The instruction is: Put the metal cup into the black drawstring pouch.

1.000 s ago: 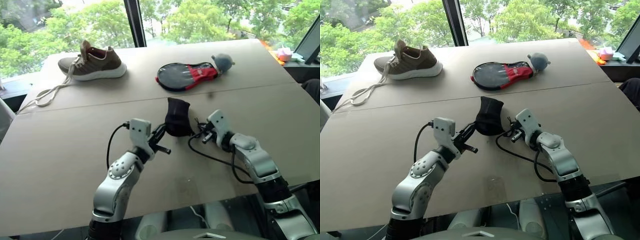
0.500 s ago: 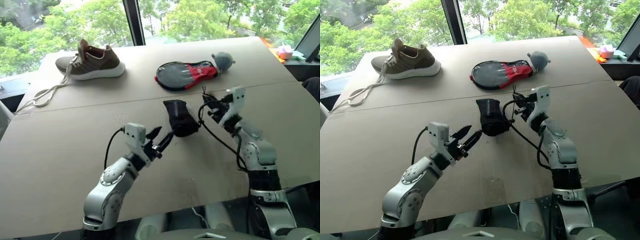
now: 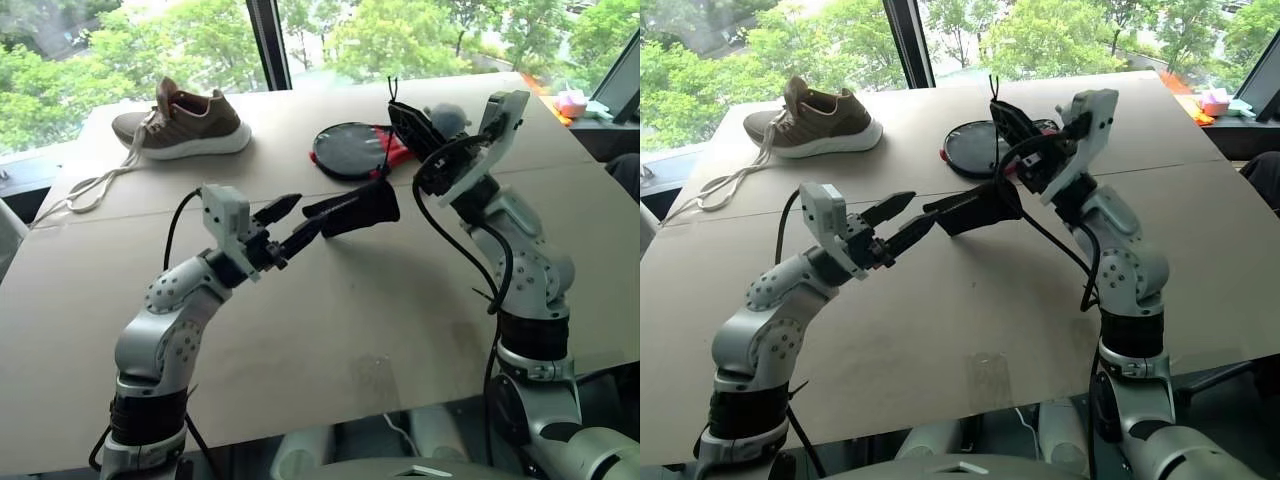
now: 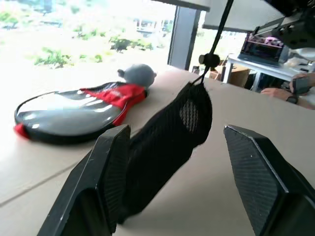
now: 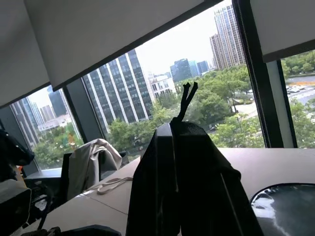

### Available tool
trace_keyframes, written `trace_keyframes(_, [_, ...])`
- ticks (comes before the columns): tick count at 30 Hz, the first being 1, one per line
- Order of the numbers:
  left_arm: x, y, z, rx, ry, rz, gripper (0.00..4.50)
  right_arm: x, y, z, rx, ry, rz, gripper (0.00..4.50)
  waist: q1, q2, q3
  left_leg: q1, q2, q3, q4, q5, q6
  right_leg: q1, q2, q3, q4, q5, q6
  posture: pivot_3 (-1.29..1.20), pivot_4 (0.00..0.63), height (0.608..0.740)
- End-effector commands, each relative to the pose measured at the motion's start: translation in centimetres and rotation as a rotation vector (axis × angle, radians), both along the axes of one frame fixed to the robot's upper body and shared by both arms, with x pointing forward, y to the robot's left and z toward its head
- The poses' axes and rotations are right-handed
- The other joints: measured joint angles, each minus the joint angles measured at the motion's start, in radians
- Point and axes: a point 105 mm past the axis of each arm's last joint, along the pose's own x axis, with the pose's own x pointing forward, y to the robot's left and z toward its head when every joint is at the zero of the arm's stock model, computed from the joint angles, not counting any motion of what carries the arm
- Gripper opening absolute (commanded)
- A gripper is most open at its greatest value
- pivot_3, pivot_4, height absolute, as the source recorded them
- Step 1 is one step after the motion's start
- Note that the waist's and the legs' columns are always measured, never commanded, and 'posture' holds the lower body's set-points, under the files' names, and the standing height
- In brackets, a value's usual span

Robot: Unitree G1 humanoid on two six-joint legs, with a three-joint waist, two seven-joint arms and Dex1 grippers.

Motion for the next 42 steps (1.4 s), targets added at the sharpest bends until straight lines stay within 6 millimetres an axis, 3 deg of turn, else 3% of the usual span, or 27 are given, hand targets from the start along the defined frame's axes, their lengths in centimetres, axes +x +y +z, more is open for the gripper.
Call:
trace_keyframes(1, [1.3,-1.9,2.5,-0.073,-0.069,-0.019,3.11,-1.7,1.5,2.1,0.008,-0.076,0.054,0.0,-0.001,0.0,0.0,-0.001,0.0,0.0,0.0,0.0,0.0,-0.001,0.0,0.0,0.0,0.0,0.0,0.0,0.15,0.74])
trace_keyframes(8, [2.6,-4.9,2.8,-0.11,-0.081,-0.084,3.11,-2.2,3.7,1.4,-0.041,-0.072,0.083,0.0,-0.006,-0.001,-0.001,-0.013,0.0,0.003,0.0,0.0,0.0,-0.015,0.0,0.003,0.002,0.0,0.0,0.0,0.15,0.74])
trace_keyframes(16, [2.9,-6.0,3.7,-0.157,-0.119,-0.113,3.11,-2.6,4.6,1.2,-0.043,-0.071,0.101,0.0,-0.003,-0.001,-0.001,-0.019,-0.001,0.004,0.003,0.001,-0.001,-0.022,-0.001,0.004,0.006,0.001,0.0,0.0,0.15,0.74])
trace_keyframes(25, [2.3,-6.8,2.5,-0.131,-0.079,-0.161,3.11,-2.5,4.4,1.3,-0.039,-0.071,0.092,0.0,-0.004,-0.001,-0.001,-0.017,-0.001,0.005,0.003,0.001,-0.001,-0.022,-0.001,0.005,0.011,0.001,0.0,0.0,0.15,0.74])
trace_keyframes(28, [2.0,-6.8,1.9,-0.126,-0.06,-0.167,2.34,-2.4,4.3,1.3,-0.037,-0.068,0.085,0.0,-0.004,-0.001,-0.001,-0.017,-0.001,0.005,0.004,0.001,-0.001,-0.022,-0.001,0.005,0.011,0.001,0.0,0.0,0.15,0.74])
trace_keyframes(31, [2.0,-6.7,1.5,-0.123,-0.041,-0.164,1.14,-2.3,4.3,1.4,-0.035,-0.068,0.081,0.0,-0.004,-0.001,-0.001,-0.017,-0.001,0.005,0.004,0.001,-0.001,-0.022,-0.001,0.005,0.012,0.001,0.0,0.0,0.15,0.74])
trace_keyframes(42, [1.9,-6.9,0.6,-0.112,0.0,-0.165,1.14,-2.1,4.2,1.7,-0.029,-0.071,0.073,0.0,-0.004,-0.001,-0.001,-0.016,-0.001,0.005,0.005,0.001,-0.001,-0.022,-0.001,0.005,0.013,0.001,0.0,0.0,0.15,0.74])
